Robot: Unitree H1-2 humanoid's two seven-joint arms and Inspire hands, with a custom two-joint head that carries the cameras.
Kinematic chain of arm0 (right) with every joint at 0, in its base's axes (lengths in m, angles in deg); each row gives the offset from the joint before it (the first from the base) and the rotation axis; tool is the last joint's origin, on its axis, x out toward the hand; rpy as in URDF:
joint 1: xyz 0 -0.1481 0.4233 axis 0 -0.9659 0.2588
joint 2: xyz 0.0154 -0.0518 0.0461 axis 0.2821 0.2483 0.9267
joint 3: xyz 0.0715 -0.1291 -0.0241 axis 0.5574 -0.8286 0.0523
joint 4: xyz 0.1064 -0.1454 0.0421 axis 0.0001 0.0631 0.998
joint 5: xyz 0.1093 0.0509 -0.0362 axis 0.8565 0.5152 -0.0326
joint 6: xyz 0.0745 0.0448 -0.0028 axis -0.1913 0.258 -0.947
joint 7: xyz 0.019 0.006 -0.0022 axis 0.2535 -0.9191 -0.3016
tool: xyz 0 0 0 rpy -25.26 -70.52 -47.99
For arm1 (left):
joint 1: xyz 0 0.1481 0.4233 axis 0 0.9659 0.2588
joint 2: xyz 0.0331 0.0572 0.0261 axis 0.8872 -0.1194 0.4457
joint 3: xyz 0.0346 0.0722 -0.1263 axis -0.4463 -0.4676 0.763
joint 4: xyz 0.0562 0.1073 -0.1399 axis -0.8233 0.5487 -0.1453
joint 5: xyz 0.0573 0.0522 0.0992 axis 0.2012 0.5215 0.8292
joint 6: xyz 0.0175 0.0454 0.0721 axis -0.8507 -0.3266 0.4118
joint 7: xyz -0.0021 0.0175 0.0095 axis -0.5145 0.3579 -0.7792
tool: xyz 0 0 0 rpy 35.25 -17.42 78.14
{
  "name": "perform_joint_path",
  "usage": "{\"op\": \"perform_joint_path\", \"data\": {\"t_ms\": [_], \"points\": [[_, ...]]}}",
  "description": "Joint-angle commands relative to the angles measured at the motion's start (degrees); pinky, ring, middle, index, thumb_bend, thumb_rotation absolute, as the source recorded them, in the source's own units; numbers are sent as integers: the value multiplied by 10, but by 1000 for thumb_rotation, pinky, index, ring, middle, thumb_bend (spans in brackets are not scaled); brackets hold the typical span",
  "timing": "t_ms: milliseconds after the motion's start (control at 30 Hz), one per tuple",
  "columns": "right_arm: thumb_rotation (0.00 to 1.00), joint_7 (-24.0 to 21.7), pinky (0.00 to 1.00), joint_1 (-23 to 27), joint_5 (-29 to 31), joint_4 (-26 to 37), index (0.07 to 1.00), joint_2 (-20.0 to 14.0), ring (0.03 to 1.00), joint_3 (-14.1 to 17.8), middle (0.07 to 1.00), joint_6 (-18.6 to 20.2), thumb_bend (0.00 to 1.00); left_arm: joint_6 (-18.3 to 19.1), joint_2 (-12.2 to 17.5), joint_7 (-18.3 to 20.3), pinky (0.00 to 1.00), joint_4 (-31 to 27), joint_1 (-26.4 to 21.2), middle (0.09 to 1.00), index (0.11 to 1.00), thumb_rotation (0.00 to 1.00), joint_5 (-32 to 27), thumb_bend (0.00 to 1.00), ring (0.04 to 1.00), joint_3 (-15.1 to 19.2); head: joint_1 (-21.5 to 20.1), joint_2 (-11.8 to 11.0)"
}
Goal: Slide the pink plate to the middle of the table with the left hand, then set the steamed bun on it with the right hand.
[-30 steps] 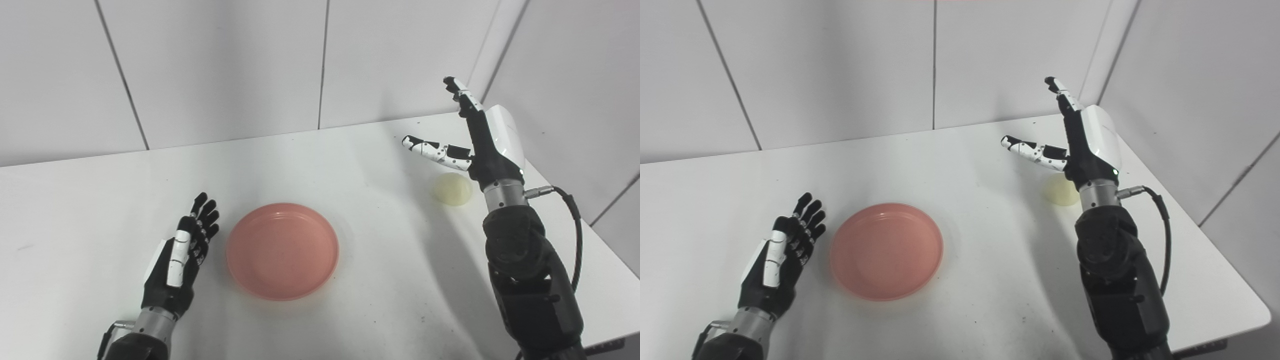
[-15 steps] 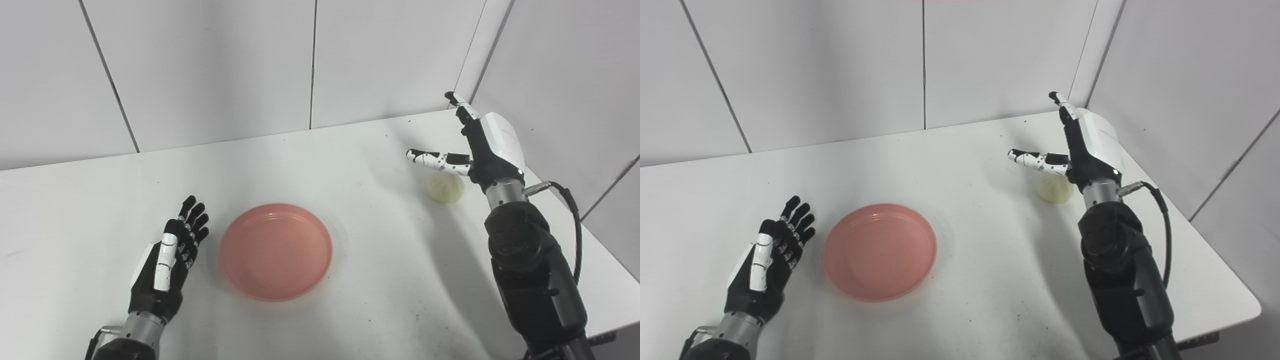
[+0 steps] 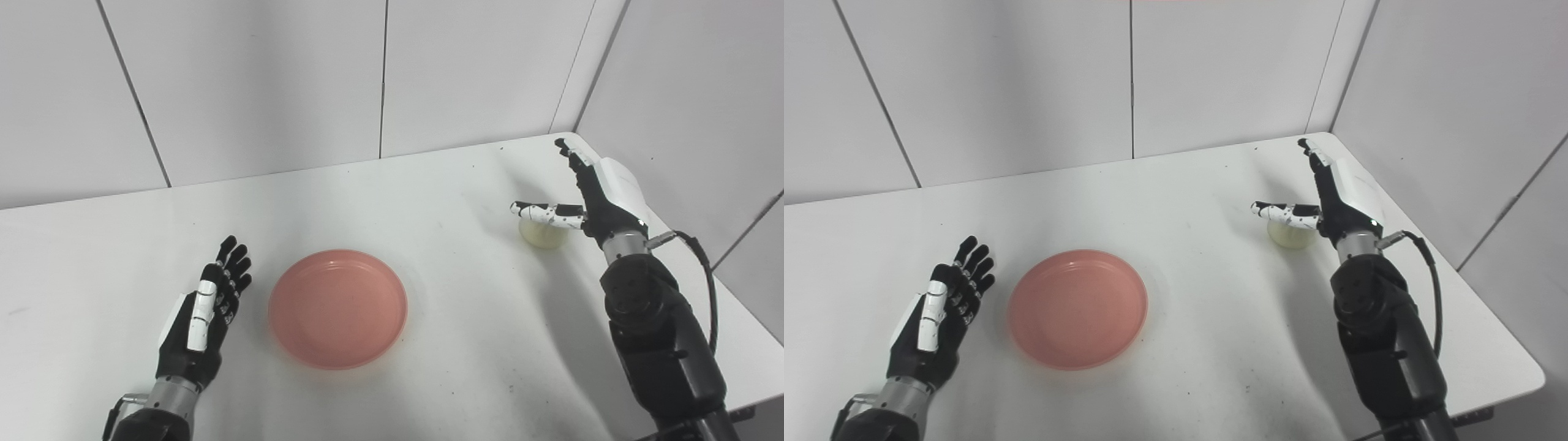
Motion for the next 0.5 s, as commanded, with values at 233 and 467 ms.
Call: {"op": "perform_joint_path", "data": {"t_ms": [233,467], "points": [[404,45,704,17,-6,-40,878,-16,824,-11,873,-21,796,-8,7,5,998,4,-5,998,987,1000,-2,625,1000,4,-6,0],[433,53,722,23,-10,-87,878,-21,831,-37,881,-21,802,-17,11,7,987,16,-6,991,979,1000,-1,629,994,5,-9,2]]}}
